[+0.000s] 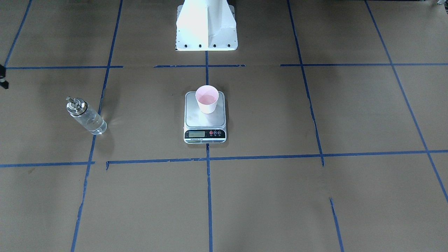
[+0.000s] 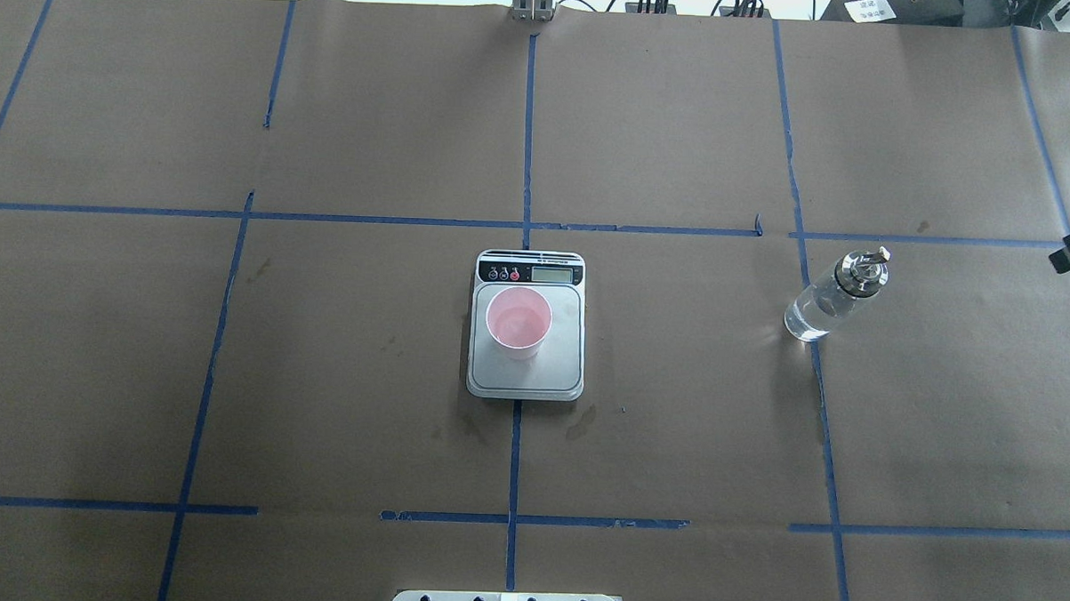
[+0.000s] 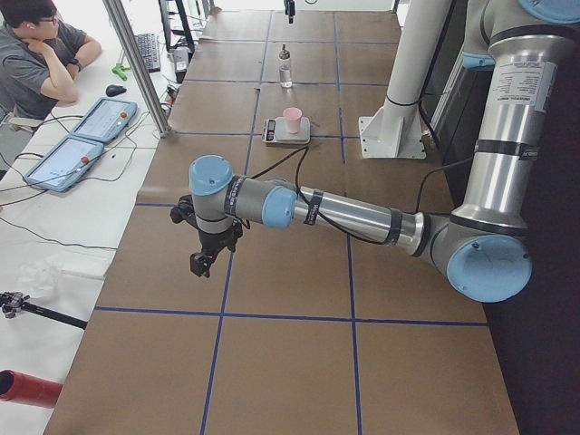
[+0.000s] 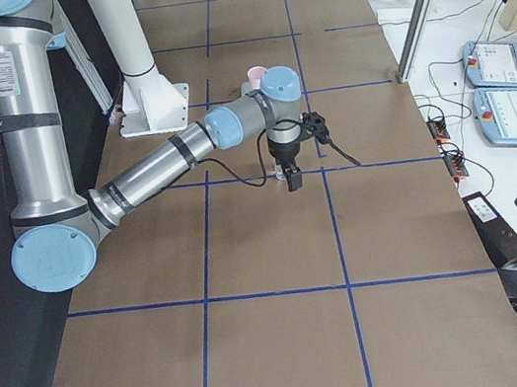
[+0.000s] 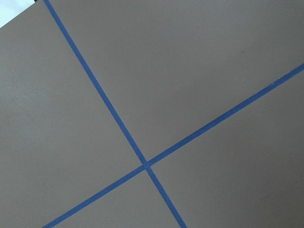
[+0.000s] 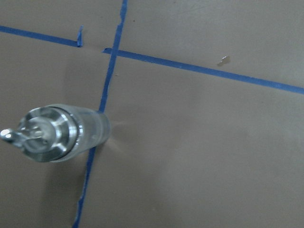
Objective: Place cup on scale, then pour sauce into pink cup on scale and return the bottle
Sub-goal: 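Open the right gripper and withdraw it from the bottle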
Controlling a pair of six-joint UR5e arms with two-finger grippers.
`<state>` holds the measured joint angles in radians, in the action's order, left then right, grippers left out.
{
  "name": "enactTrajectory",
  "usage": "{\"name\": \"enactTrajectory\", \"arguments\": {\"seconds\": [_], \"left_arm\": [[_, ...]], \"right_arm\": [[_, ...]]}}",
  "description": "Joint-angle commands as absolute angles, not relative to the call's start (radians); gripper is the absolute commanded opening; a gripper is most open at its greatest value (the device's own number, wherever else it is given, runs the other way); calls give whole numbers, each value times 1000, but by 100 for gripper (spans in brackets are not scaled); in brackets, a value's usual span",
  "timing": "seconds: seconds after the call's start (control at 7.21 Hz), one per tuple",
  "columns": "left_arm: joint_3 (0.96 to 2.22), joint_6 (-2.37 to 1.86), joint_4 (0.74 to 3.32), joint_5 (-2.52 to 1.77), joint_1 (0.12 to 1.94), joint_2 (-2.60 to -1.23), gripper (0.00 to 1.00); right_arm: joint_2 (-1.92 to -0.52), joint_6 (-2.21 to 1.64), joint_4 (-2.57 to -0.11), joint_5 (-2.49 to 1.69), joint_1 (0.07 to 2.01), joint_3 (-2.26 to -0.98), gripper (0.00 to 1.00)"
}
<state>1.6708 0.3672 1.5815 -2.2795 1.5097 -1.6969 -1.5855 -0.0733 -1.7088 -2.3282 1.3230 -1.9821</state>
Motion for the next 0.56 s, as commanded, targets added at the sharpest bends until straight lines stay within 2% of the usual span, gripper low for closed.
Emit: {"name": "enactTrajectory", "arguments": {"seconds": [0.0, 0.42], "left_arm": [[1670, 368, 1582, -2279, 1509, -1697, 100], [1638, 373, 1582, -2267, 1509, -1691, 100]], "right_arm": [[-1603, 161, -1703, -2367, 1492, -1817, 100], [-1560, 160, -1671, -2353, 1499, -1685, 100]]}}
